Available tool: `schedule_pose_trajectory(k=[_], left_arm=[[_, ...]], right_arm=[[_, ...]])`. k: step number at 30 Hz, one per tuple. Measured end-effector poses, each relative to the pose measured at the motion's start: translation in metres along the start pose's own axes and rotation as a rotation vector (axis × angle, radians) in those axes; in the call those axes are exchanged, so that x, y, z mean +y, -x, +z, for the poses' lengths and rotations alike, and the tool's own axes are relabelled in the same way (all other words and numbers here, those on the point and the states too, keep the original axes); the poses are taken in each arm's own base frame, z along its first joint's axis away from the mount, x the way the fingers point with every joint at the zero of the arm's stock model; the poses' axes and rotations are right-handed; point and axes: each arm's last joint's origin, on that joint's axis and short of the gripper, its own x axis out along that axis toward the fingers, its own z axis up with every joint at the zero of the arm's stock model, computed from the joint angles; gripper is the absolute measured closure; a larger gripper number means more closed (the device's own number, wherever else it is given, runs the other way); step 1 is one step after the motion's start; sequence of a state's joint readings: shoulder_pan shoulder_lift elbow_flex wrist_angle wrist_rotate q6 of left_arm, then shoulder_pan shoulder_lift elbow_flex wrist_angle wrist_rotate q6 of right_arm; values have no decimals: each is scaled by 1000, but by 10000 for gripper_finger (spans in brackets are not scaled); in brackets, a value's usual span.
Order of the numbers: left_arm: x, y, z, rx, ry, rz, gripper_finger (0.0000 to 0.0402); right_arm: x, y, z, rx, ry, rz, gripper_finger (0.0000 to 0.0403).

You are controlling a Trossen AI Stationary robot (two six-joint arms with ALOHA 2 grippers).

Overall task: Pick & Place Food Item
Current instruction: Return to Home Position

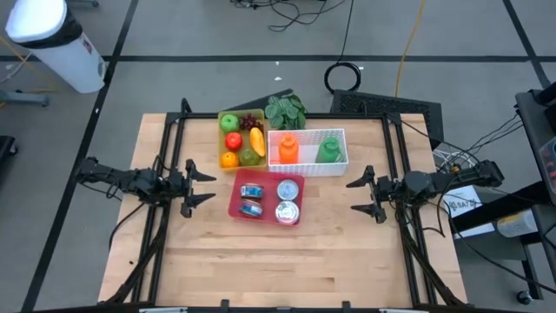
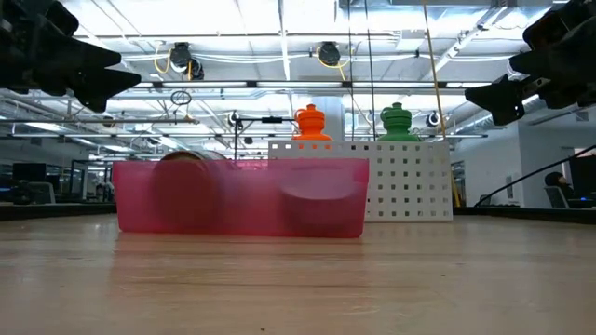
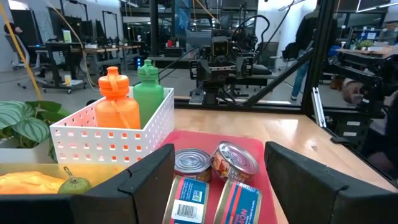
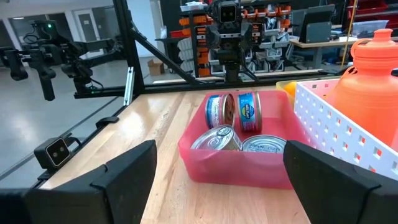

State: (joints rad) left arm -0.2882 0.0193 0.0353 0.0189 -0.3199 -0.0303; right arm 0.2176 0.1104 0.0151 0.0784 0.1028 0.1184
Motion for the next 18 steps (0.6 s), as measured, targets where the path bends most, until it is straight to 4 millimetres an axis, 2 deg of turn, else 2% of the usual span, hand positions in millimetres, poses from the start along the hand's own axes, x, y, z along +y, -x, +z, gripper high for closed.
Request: schedule_pose_trajectory(k=[18], left_arm=[[0, 0, 0, 0, 0, 0, 142]], right_arm=[[0, 0, 0, 0, 0, 0, 69]])
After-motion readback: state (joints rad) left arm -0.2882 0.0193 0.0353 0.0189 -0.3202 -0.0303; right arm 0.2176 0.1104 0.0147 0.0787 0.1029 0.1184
